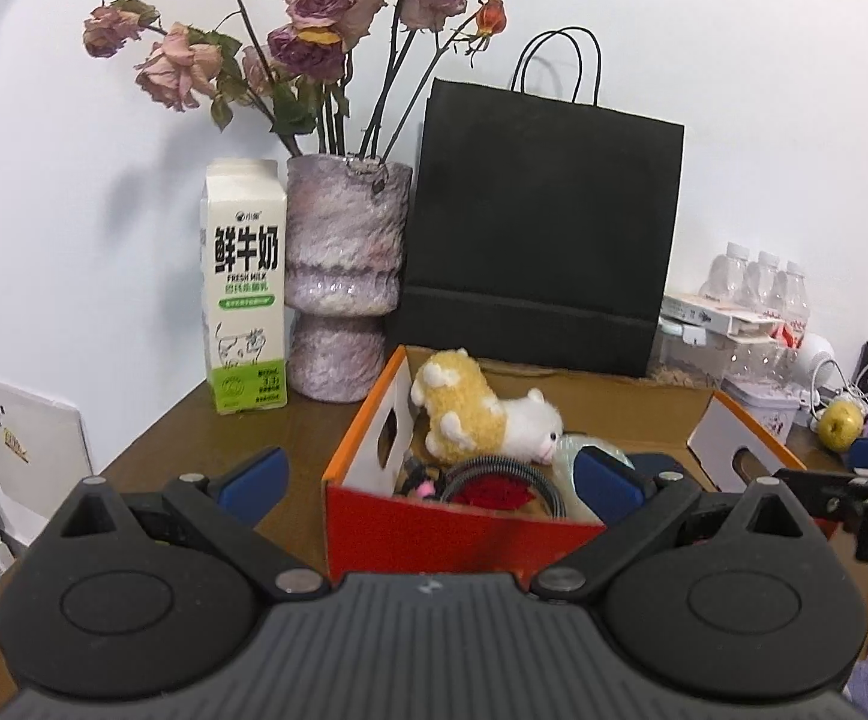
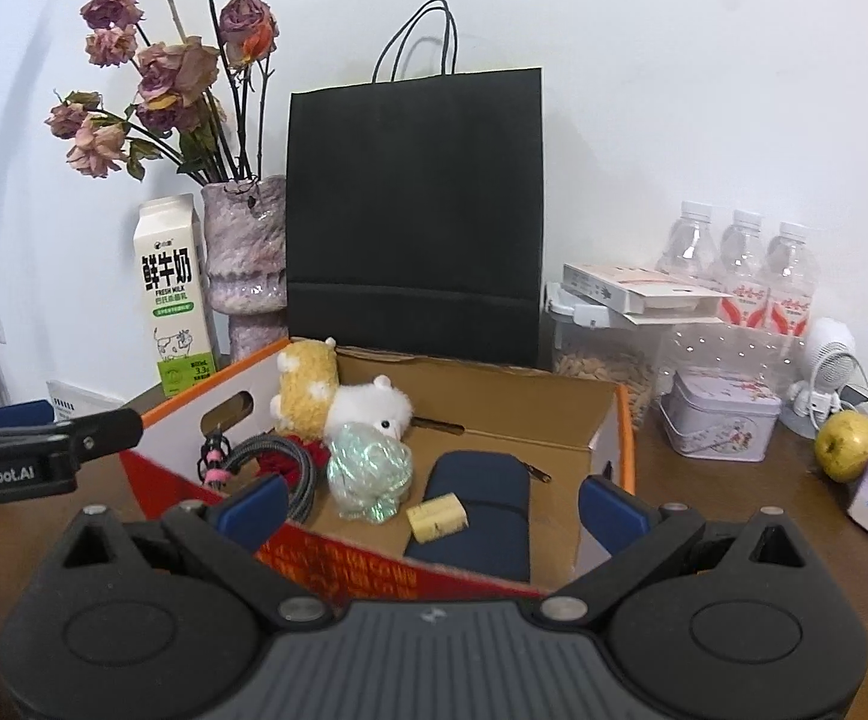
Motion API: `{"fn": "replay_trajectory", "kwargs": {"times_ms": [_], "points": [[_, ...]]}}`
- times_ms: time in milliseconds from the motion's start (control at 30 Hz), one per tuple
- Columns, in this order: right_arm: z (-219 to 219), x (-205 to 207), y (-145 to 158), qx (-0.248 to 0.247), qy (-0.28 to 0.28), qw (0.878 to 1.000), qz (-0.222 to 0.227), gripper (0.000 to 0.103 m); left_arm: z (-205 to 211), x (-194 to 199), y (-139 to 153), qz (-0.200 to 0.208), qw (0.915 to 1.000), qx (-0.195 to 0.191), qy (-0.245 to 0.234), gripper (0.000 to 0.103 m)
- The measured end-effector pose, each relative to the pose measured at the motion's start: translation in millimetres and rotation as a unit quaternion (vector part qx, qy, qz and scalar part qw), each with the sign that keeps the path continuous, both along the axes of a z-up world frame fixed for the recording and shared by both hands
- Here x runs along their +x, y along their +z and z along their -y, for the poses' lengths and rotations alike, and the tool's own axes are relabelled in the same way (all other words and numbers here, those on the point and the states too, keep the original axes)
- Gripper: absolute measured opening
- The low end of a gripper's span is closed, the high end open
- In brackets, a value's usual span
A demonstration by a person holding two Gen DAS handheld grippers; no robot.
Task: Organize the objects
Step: 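Withdraw both tools toward the lavender towel and white cloth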
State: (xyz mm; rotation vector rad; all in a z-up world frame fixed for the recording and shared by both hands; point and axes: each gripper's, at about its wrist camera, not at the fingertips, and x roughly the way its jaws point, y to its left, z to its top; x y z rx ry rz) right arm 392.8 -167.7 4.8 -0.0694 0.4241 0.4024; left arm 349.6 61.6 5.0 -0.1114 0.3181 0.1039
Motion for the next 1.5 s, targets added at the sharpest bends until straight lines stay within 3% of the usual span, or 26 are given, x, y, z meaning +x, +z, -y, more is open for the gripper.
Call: {"fn": "replay_trajectory", "kwargs": {"times_ms": [500,1167,1500], "points": [[25.6,-50.5,-7.4,0.000,-0.009,1.000,-0.002,0.103,6.7,-55.8,-14.4,-0.020,0.9998,0.003,-0.003,0.103],[47.1,-149.8,-36.2,0.006,-0.008,1.000,0.006,0.103,13.6,-135.0,-24.4,-0.036,0.9990,0.008,-0.024,0.103],[36.3,-196.3,-54.7,-0.007,0.026,1.000,0.004,0.103,4.8,-159.9,-31.5,-0.049,0.9986,-0.003,-0.020,0.103]]}}
